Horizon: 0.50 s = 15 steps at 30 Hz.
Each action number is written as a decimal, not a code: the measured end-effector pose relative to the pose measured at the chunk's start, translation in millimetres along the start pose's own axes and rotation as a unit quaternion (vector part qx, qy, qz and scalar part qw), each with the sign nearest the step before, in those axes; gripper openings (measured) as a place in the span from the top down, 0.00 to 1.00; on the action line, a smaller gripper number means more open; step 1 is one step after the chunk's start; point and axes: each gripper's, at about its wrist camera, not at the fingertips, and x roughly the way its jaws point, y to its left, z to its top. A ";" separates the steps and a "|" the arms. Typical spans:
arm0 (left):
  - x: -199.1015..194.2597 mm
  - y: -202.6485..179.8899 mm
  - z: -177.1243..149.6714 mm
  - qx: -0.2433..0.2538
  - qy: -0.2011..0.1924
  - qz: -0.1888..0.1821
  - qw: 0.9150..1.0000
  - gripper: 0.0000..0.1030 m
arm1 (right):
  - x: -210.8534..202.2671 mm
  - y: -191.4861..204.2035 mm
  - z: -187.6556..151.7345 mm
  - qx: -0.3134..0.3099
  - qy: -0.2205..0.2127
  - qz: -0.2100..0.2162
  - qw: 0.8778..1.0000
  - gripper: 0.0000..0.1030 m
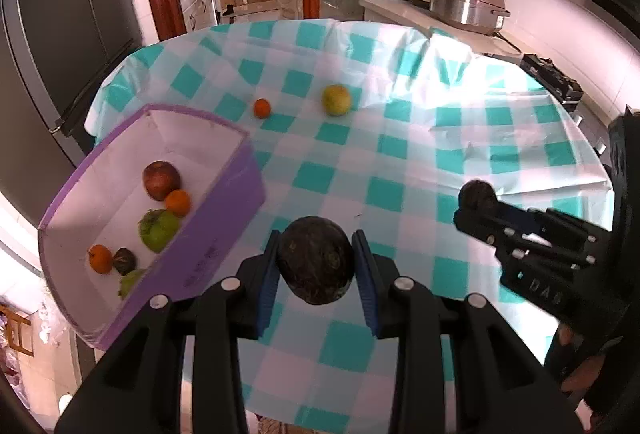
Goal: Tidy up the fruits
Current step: 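Carry both dark plums over the white box with both tools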
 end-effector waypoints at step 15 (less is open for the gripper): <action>25.1 195.8 14.6 -0.028 0.037 0.031 0.998 0.66 | 95.4 167.0 65.0 -0.039 0.012 0.030 0.999 0.62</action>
